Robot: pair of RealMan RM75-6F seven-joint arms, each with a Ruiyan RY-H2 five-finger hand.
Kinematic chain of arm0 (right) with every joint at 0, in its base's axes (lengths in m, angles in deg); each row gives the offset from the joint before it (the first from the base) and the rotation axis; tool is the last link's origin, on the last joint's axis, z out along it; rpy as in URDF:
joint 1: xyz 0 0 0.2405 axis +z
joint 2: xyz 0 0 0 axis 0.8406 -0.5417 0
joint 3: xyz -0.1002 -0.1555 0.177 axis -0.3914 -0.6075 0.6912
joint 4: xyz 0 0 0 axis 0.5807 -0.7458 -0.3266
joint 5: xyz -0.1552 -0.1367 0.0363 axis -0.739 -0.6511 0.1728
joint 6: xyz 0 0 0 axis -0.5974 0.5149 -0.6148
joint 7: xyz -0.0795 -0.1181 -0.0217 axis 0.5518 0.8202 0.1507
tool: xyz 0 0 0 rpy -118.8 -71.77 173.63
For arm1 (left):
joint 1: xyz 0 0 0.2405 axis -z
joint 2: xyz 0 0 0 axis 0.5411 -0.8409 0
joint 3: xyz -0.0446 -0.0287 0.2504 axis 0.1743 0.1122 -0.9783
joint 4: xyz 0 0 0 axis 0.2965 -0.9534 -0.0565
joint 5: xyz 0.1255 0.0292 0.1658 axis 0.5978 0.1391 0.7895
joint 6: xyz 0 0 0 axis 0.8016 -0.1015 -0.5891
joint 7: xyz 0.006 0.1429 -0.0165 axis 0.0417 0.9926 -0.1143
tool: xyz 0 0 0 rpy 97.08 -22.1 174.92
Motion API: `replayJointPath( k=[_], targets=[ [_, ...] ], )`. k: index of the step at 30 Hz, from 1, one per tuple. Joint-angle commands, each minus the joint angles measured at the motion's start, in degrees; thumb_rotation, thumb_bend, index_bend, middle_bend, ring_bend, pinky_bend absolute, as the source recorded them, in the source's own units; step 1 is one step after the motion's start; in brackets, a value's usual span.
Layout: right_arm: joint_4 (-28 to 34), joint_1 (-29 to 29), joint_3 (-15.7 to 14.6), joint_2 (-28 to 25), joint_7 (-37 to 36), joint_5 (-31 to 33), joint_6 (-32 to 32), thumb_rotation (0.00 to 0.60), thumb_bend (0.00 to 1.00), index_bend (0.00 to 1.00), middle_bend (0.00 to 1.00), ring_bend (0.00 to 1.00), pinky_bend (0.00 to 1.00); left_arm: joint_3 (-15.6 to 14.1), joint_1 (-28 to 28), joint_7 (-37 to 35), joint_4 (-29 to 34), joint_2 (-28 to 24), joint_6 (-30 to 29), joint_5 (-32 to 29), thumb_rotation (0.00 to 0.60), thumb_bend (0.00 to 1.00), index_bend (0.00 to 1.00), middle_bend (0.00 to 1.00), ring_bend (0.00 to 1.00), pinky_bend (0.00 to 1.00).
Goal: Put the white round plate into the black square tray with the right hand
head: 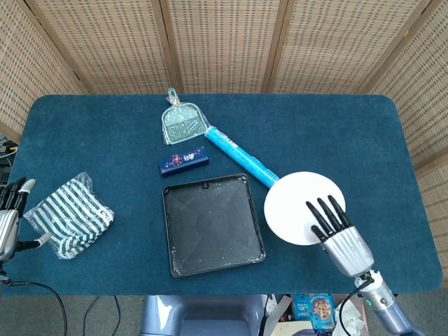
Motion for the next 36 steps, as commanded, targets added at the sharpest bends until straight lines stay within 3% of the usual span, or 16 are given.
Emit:
replayJointPath(
  k=[1,6,14,23,24,28,30,36],
  targets=[
    [2.3,5.8,-1.9,-3.2,-2.8,-5.8,-3.3,0.600,0.49,0.67,0.11,0.00,0.03,0.0,0.1,0.2,0.0,0.1,0.3,-0.2,0.600,0.00,0.00,0.00,0.00,0.00],
    [3.3,13.4,-0.6,-4.4,-6.0,-9.7,-8.3,0.600,0.49,0.67,0.11,0.00,0.03,-0.1,0.4,0.7,0.2,0.5,0.8,-0.1,0.600,0.00,0.00,0.00,0.00,0.00],
    [0.0,26.7,1.9,-0.6,-13.1,-10.7,-20.6,0.600,0.49,0.67,0.11,0.00,0.07,1.1,2.0,1.9,-1.1,1.4,3.7,-4.3,0.600,0.00,0.00,0.00,0.00,0.00],
    [-7.4,33.5,2.4,7.4,-15.8,-10.1,-25.2,0.600,0.46,0.65,0.12,0.00,0.07,2.1,3.4,3.0,-2.3,2.2,5.9,-8.0,0.600,0.00,0.00,0.00,0.00,0.00],
    [-8.0,34.0,2.3,8.0,-15.7,-10.0,-25.7,0.600,0.40,0.58,0.11,0.00,0.07,2.1,3.5,3.2,-2.4,2.3,6.1,-8.3,0.600,0.00,0.00,0.00,0.00,0.00],
    [-9.1,35.1,1.7,8.9,-15.0,-8.5,-28.8,0.600,0.06,0.07,0.01,0.00,0.01,2.3,3.9,3.6,-2.5,2.5,6.5,-9.3,0.600,0.00,0.00,0.00,0.00,0.00],
    [-8.5,35.0,1.6,8.2,-12.9,-7.5,-30.6,0.600,0.00,0.00,0.00,0.00,0.00,2.3,4.0,3.4,-2.5,2.6,6.8,-9.4,0.600,0.00,0.00,0.00,0.00,0.00],
    [-1.5,31.7,2.4,3.5,-5.2,-3.4,-30.7,0.600,0.00,0.00,0.00,0.00,0.00,2.0,4.1,2.6,-2.6,2.4,7.3,-8.9,0.600,0.00,0.00,0.00,0.00,0.00]
  ],
)
